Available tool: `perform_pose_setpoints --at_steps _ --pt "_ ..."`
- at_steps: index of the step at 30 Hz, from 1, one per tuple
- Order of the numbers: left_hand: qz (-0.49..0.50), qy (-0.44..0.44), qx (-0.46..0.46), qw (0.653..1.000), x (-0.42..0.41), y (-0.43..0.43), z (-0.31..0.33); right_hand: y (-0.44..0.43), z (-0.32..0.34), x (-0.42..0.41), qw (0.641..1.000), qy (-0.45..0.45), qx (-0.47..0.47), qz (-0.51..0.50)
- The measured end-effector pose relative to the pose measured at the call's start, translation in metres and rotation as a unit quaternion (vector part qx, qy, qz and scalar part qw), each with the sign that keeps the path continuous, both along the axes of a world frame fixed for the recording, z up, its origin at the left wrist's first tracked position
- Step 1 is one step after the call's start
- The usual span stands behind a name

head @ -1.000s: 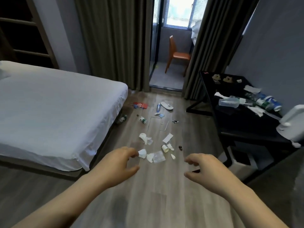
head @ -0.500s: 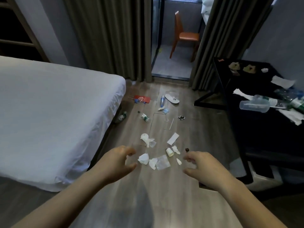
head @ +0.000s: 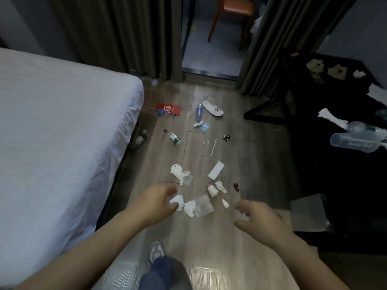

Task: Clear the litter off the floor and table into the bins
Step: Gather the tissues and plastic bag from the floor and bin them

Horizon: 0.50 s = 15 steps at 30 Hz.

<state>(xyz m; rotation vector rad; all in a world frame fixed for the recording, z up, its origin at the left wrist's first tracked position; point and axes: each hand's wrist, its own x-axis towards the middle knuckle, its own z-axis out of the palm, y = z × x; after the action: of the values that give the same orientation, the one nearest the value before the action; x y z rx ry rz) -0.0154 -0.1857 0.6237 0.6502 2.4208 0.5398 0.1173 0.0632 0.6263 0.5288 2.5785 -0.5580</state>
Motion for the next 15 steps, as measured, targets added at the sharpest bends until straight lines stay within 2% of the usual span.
perform_pose_setpoints --at_steps 8,15 --pt "0.001 -0.046 -0.014 0.999 -0.089 0.022 -0.086 0.012 -0.079 -0.091 0.999 -0.042 0.011 -0.003" --pt "0.017 -0.066 -0.053 0.996 -0.127 0.05 -0.212 0.03 -0.196 -0.15 0.999 -0.043 -0.003 0.031"
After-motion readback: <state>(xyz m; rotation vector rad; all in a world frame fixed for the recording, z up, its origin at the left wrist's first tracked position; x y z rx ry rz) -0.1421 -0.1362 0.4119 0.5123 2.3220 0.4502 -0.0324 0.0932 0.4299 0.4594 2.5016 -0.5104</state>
